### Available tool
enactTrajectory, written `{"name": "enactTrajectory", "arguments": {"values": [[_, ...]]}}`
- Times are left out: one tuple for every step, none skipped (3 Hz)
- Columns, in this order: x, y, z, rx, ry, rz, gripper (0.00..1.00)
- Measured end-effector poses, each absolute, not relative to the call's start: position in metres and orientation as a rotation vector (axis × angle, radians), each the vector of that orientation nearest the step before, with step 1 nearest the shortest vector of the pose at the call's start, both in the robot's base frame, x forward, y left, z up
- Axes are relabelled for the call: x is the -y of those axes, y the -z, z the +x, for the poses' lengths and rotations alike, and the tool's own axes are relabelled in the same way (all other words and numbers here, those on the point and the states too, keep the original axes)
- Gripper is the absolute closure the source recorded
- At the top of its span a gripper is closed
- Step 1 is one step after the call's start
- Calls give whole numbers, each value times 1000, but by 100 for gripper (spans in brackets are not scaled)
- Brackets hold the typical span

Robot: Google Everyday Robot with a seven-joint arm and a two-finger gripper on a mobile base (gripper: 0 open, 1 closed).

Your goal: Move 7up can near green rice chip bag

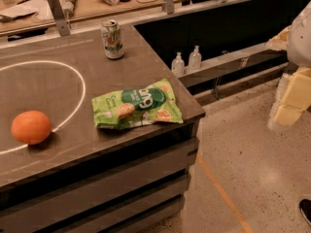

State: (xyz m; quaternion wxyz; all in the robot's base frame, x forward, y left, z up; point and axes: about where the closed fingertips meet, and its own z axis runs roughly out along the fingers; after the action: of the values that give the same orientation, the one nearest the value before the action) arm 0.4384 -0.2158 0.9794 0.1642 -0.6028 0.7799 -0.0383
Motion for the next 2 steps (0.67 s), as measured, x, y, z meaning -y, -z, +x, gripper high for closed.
{"name": "enactTrajectory", "arguments": {"values": [[215,-981,441,-2214,110,-1712,0],[206,-987,466,-2143,87,-1672,0]]}}
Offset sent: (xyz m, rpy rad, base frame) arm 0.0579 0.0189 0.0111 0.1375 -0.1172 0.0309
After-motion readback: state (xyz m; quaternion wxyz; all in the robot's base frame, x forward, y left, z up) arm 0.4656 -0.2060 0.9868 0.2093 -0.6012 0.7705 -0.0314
